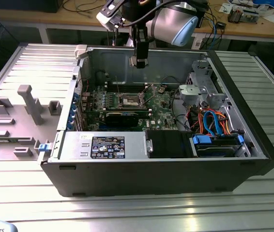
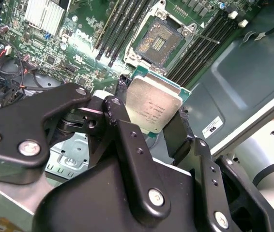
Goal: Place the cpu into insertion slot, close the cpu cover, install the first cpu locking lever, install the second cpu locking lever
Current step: 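Place the cpu into insertion slot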
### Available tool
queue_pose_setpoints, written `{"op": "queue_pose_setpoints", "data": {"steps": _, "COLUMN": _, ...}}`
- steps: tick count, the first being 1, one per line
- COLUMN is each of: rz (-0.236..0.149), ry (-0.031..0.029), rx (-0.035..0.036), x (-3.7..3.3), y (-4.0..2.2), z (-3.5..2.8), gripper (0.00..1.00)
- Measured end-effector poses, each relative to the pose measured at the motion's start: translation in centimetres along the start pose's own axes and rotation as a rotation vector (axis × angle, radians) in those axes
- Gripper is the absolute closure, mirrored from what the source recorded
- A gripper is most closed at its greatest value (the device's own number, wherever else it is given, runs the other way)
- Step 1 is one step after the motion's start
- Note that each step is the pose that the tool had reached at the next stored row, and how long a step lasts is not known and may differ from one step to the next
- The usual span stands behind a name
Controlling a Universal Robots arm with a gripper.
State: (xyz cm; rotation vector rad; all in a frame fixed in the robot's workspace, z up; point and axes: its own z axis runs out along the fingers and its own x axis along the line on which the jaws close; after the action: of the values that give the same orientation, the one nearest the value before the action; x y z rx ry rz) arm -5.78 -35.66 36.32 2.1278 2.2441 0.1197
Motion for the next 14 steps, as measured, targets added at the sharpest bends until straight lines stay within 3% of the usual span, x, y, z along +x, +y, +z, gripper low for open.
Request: {"op": "queue_pose_setpoints", "data": {"steps": 14, "rz": 0.006, "ry": -0.0012, "rx": -0.0003, "x": -0.01, "y": -0.20, "z": 1.03, "gripper": 0.46}}
